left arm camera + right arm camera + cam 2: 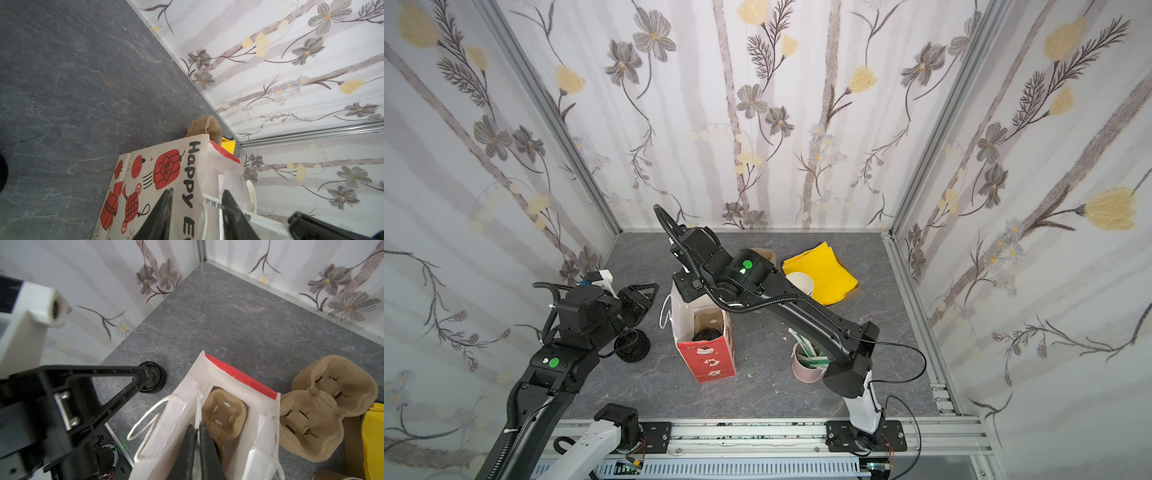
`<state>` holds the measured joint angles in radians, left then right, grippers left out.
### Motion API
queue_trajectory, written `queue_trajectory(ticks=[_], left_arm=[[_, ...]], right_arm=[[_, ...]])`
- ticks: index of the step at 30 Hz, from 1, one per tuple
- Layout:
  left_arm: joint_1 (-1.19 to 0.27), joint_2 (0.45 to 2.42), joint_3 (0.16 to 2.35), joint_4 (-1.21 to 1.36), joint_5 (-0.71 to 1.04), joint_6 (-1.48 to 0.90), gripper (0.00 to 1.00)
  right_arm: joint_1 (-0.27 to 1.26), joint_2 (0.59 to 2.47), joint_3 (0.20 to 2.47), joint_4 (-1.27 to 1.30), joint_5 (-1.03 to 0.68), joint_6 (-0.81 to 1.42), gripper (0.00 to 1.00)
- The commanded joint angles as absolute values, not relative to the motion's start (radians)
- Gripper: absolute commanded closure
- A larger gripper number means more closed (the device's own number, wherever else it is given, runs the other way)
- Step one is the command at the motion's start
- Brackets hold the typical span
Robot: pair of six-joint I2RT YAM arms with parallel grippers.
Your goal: Pack the takeout coffee
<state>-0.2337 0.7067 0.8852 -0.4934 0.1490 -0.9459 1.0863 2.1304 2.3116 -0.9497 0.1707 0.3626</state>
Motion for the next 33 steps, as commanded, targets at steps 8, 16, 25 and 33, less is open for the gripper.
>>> queue_trajectory(ticks=[8,16,25,33], left_arm=[[-0.233,0.710,0.882,-0.478,0.136,-0.943,0.59],[-0.233,0.712,0.882,-0.479,0.140,-0.941,0.59],[-0.233,0.745,0.917,-0.475,0.166,-0.908,0.56],[-0.232,0.772,0.942,-0.463,0.149,-0.872,0.54]], right_arm=[[1.080,2.241,2.315,-0.869,0.113,0.385,0.89],[1.077,2.284,2.315,-0.867,0.101,0.391,0.77],[1.058,2.215,2.316,-0.836,0.091,0.408,0.48],[1.042,1.964,2.285,-0.956,0.303,0.421,0.44]])
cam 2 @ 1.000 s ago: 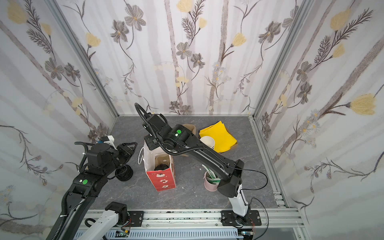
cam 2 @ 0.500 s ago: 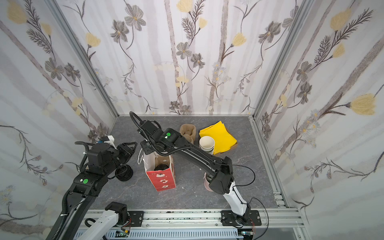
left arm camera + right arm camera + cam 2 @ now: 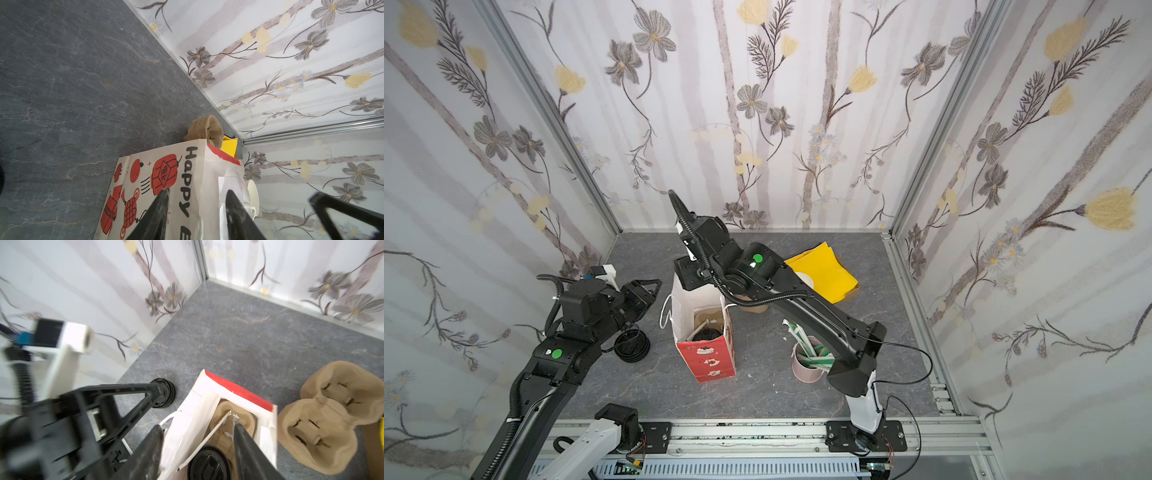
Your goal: Pack the takeout coffee
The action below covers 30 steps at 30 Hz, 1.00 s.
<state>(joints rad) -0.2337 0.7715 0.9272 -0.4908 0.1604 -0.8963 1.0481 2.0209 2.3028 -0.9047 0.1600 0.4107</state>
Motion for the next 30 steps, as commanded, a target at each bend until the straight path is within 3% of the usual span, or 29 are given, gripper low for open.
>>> queue_trajectory(ticks=[1,5,11,20,24,30], left_arm=[[-0.233,0.771,0.942,-0.460,0.141,-0.866,0.54],[-0.233,0.767,0.949,-0.450,0.109,-0.845,0.54],[-0.232,0.771,0.943,-0.432,0.091,-0.845,0.54],[-0.232,0.783,0.931,-0.414,0.096,-0.854,0.54],[-0.233,0.794,0.930,-0.407,0.107,-0.861,0.54],[-0.232,0.804,0.938,-0.400,0.117,-0.861,0.54]], right_arm=[[1.038,1.921,2.255,-0.975,0.361,0.422,0.44],[0.982,1.731,2.079,-0.988,0.469,0.463,0.44],[0.723,1.438,1.688,-0.907,0.436,0.610,0.45],[0.243,1.001,0.912,-0.393,0.058,1.034,0.48],[0.141,0.975,0.710,-0.227,-0.073,1.110,0.47],[0.029,1.132,0.606,-0.028,-0.295,1.117,0.41]])
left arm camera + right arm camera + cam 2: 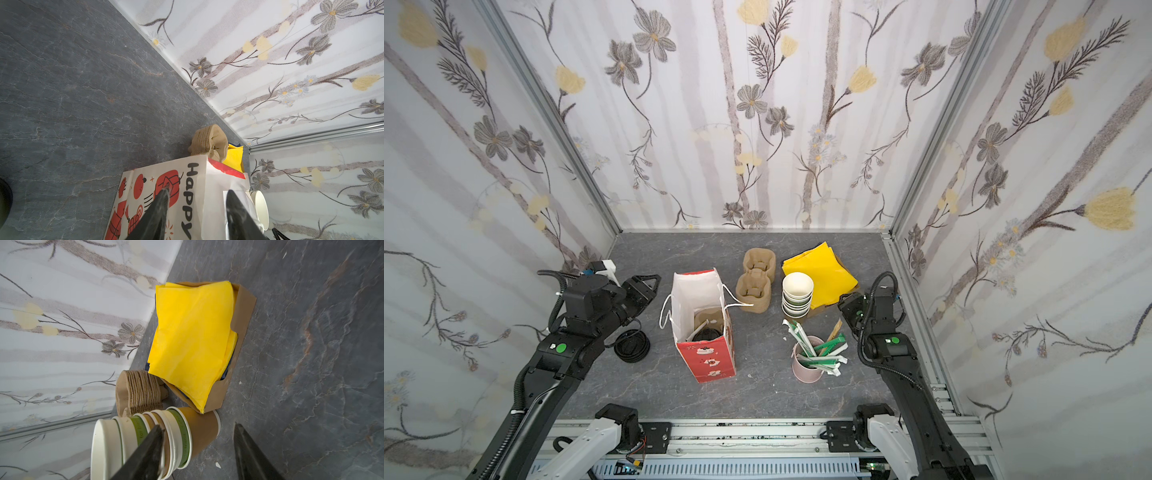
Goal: Pack the takeout coffee
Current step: 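Move the right gripper to the yellow napkin stack beside the cups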
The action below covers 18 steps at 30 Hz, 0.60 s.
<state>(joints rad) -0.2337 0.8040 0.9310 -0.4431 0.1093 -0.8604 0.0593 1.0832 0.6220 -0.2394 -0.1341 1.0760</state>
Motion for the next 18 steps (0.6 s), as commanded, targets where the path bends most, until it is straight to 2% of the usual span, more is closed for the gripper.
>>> queue_trajectory(ticks=[1,5,12,18], left_arm=[[-0.233,0.805,0.939,-0.400,0.117,-0.862,0.53],[-0.233,0.801,0.939,-0.400,0.115,-0.877,0.53],[-0.233,0.800,0.943,-0.399,0.101,-0.888,0.53],[-0.233,0.808,0.946,-0.398,0.101,-0.891,0.52]], right_arm=[[0.011,1.172,0.605,-0.005,-0.340,1.115,0.40],[-0.027,1.342,0.617,0.069,-0.528,1.106,0.37],[-0.042,1.493,0.631,0.180,-0.638,1.126,0.39],[-0.041,1.589,0.643,0.272,-0.711,1.163,0.46]])
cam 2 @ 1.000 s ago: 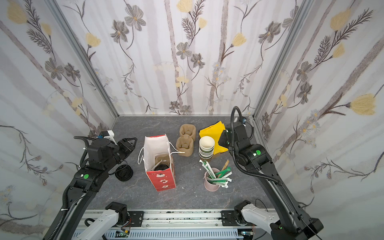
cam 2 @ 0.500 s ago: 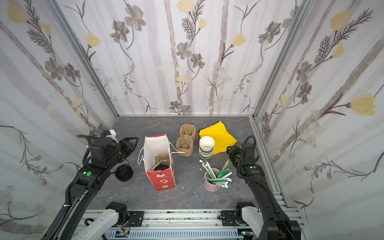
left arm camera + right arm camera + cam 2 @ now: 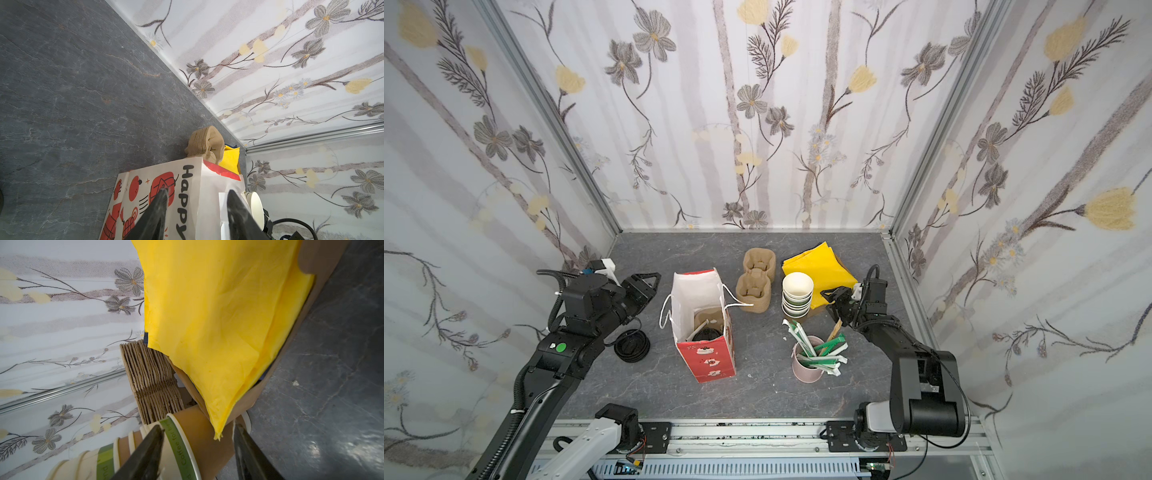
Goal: Pack the takeout coffee
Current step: 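Move the right gripper to the yellow napkin stack beside the cups, then close the right gripper on the yellow napkin edge and lift slightly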
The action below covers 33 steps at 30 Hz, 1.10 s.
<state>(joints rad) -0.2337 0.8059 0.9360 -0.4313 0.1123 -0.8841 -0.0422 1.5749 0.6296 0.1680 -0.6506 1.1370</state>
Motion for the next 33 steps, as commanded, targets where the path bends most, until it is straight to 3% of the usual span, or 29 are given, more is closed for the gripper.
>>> queue_trajectory(ticks=[1,18,27,33], left_arm=[[-0.233,0.808,0.948,-0.399,0.099,-0.891,0.52],[-0.233,0.814,0.942,-0.396,0.095,-0.900,0.52],[-0.233,0.799,0.939,-0.397,0.091,-0.900,0.53],[-0.232,0.802,0.942,-0.396,0.093,-0.896,0.53]], right_arm=[[-0.041,1.589,0.649,0.259,-0.712,1.153,0.46],[0.018,1.697,0.684,0.213,-0.697,1.108,0.46],[0.039,1.710,0.672,0.276,-0.695,1.157,0.57],[0.039,1.710,0.665,0.308,-0.690,1.181,0.70]])
